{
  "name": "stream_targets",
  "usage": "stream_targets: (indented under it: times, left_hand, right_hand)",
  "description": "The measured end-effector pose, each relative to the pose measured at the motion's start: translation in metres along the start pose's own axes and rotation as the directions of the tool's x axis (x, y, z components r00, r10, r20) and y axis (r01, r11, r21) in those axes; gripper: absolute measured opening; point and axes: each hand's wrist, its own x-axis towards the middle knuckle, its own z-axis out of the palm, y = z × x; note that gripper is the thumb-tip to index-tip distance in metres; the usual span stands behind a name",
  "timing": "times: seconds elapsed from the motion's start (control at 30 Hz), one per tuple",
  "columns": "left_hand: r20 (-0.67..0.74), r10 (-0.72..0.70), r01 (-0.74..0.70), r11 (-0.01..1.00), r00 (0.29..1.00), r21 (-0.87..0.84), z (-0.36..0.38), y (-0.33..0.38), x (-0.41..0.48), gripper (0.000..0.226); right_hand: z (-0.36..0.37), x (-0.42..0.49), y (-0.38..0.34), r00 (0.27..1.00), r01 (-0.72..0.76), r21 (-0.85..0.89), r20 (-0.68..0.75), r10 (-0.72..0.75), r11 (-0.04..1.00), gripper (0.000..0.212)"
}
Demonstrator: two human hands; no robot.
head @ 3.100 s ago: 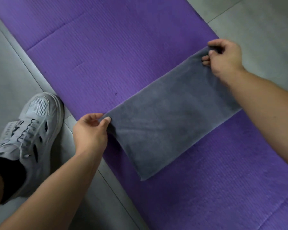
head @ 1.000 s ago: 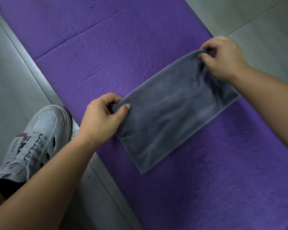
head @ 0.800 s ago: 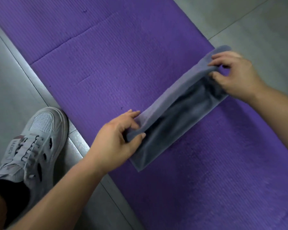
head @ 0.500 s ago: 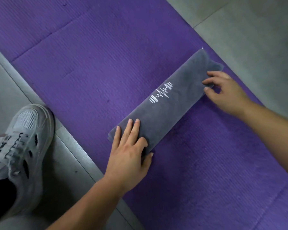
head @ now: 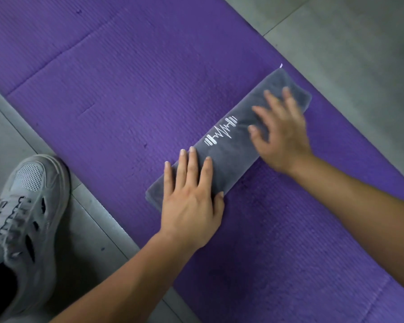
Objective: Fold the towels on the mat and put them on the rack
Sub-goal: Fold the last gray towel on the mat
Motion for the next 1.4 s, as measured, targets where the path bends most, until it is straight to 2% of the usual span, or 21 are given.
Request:
stream_targets:
  times: [0.07,0.1,0.2,0.3,0.43,0.73,0.8,0.9,0.97,1.0,1.07,1.17,1.23,1.3,1.4]
  left_hand:
    - [0.035,0.011,-0.014,0.998,0.999,0.069,0.008,-0.006,0.003,0.073]
    - [0.046,0.023,-0.027,0.995,0.999,0.098,0.011,-0.011,0.002,0.073]
    - [0.047,0.056,-0.063,0.988,0.997,0.140,0.016,-0.025,-0.003,0.073]
    - [0.029,0.067,-0.071,0.985,0.997,0.156,0.016,-0.027,-0.005,0.073]
    - [0.049,0.046,-0.053,0.987,0.998,0.152,0.016,-0.026,-0.005,0.073]
    - [0.122,0.006,-0.014,0.998,0.993,0.062,0.005,-0.027,-0.001,0.075]
    - [0.129,-0.019,0.020,1.000,0.991,-0.007,-0.007,-0.024,0.008,0.069]
    - [0.044,-0.071,0.079,0.977,0.996,-0.197,-0.022,-0.019,0.041,0.047]
    - [0.053,-0.118,0.129,0.934,0.992,-0.332,-0.030,-0.014,0.072,0.039]
    - [0.084,-0.136,0.158,0.917,0.987,-0.367,-0.032,-0.011,0.088,0.038]
    - [0.146,-0.151,0.196,0.907,0.978,-0.373,-0.033,-0.010,0.118,0.037]
    - [0.234,-0.158,0.235,0.907,0.959,-0.350,-0.041,-0.004,0.149,0.025]
    - [0.351,-0.180,0.314,0.873,0.919,-0.373,-0.049,0.002,0.159,0.011]
    - [0.447,-0.181,0.368,0.849,0.876,-0.379,-0.055,0.009,0.164,0.013]
    - [0.483,-0.182,0.393,0.835,0.857,-0.384,-0.058,0.017,0.164,0.017]
  right_hand:
    - [0.016,0.001,-0.019,0.982,0.174,0.004,0.072,-0.173,0.985,0.062]
    - [0.023,0.002,-0.026,0.971,0.202,-0.011,0.132,-0.199,0.979,0.065]
    - [0.034,0.012,-0.024,0.955,0.146,-0.101,0.276,-0.113,0.984,0.074]
    - [0.031,0.031,0.002,0.959,0.046,-0.178,0.284,0.007,0.983,0.075]
    - [0.025,0.050,0.026,0.953,-0.107,-0.233,0.254,0.166,0.967,0.075]
    - [0.023,0.058,0.034,0.920,-0.335,-0.085,0.185,0.345,0.938,0.084]
    - [0.020,0.056,0.032,0.925,-0.327,-0.104,0.169,0.341,0.939,0.081]
    - [0.011,0.028,0.014,0.951,-0.308,-0.090,0.007,0.310,0.947,0.064]
    - [0.010,-0.009,-0.006,0.955,-0.286,0.041,-0.069,0.288,0.957,0.052]
    - [0.009,-0.028,-0.014,0.955,-0.282,0.130,-0.060,0.291,0.951,0.048]
    - [0.007,-0.059,-0.023,0.930,-0.360,0.319,0.053,0.363,0.876,0.042]
    - [0.006,-0.074,-0.025,0.811,-0.577,0.510,0.261,0.524,0.638,0.036]
    - [0.009,-0.074,-0.024,0.742,-0.655,0.568,0.358,0.567,0.499,0.032]
    - [0.011,-0.073,-0.024,0.723,-0.672,0.589,0.387,0.573,0.449,0.037]
    - [0.009,-0.073,-0.024,0.713,-0.673,0.615,0.392,0.581,0.411,0.053]
